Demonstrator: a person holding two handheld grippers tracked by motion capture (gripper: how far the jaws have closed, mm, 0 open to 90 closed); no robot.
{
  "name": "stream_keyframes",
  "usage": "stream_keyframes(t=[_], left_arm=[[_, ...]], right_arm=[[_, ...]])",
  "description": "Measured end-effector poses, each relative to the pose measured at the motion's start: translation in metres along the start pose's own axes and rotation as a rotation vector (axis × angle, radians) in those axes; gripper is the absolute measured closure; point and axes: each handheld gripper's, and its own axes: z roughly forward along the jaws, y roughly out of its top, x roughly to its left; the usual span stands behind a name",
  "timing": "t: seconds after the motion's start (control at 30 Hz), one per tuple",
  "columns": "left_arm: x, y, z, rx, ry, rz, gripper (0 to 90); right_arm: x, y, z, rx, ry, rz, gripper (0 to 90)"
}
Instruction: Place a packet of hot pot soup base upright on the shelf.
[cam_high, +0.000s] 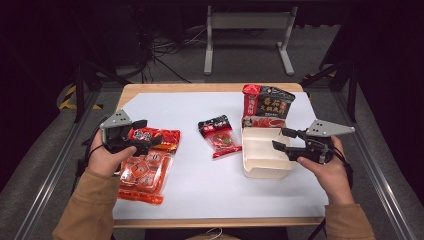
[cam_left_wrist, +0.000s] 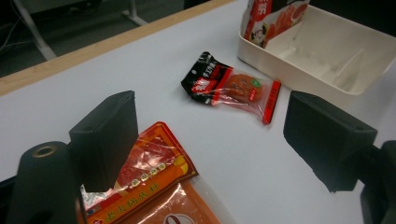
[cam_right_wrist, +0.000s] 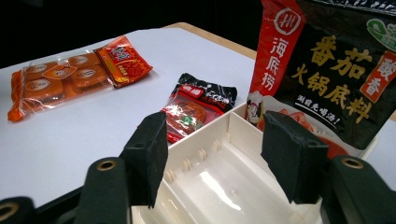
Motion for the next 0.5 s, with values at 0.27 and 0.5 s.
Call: stream_keyframes(t=[0.27,0.5], left_arm=[[0.027,-0.005,-0.009,-0.019,0.033,-0.048,9.5],[0.044,-0.009,-0.011,-0.013,0.123,-0.034,6.5]], right_arm=[[0.001,-0.002,-0.003,-0.031,0.022,0.004,49.1],[0.002,-0.003,-0.007,-0.018,0.008,0.004,49.0]])
